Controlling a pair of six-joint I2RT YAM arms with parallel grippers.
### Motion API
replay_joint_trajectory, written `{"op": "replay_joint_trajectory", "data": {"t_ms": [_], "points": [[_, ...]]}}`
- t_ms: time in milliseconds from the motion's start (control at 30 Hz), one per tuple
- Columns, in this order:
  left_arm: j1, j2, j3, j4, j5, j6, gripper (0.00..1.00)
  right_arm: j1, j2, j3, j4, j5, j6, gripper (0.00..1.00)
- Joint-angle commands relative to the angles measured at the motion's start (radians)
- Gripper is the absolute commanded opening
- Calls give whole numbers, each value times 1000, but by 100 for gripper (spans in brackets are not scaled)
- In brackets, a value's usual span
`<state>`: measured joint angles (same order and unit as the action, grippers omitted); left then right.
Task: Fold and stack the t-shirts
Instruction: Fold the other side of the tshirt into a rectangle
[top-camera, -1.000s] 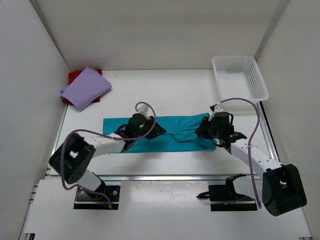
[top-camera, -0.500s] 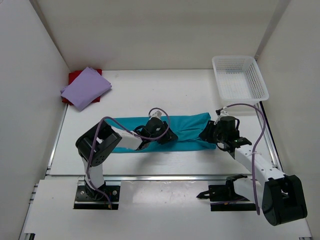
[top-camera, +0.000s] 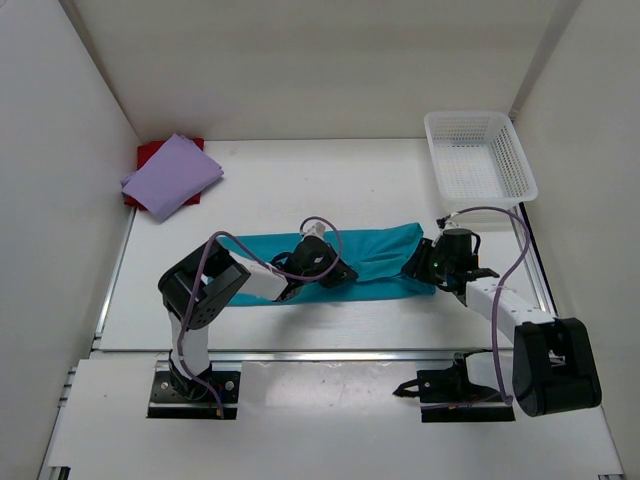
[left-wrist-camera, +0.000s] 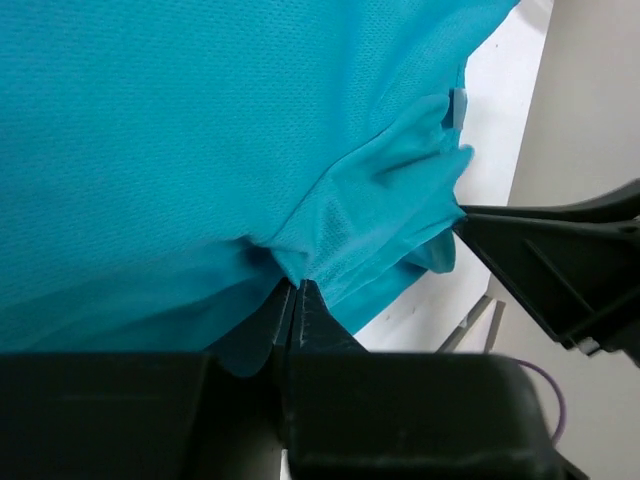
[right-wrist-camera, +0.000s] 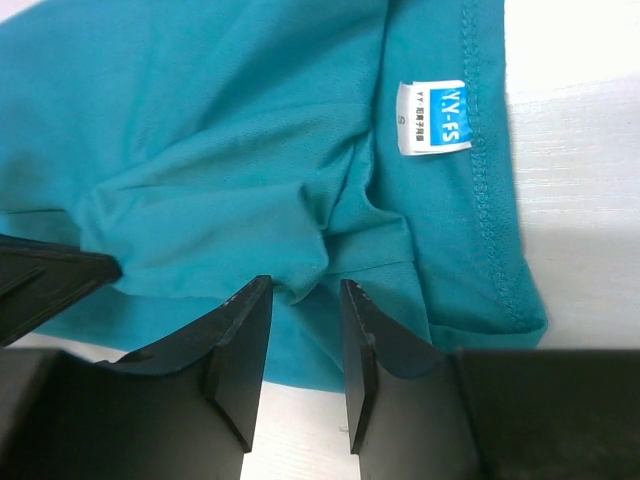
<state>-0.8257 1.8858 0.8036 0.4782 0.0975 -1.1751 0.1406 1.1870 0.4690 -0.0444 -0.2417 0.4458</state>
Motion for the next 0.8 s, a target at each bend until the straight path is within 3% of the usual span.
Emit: {"op": "replay_joint_trajectory", "data": {"t_ms": [0, 167, 233, 500, 700, 767], "points": [[14, -68, -30, 42, 37, -20, 4, 5, 16, 45, 54, 39, 1, 32], [28, -102, -81, 63, 96, -38, 0, 21, 3, 23, 69, 30, 10, 36], [31, -109, -96, 66, 108, -34, 0, 17, 2, 28, 57, -11, 5, 25], [46, -91, -78, 68, 182, -31, 0, 42, -72, -15, 11, -96, 21, 0], [48, -89, -78, 73, 217, -31, 0, 91, -165, -26, -83, -22, 19, 3], [43, -96, -87, 77, 214, -26, 0, 82, -184, -30, -103, -66, 16, 0]]}}
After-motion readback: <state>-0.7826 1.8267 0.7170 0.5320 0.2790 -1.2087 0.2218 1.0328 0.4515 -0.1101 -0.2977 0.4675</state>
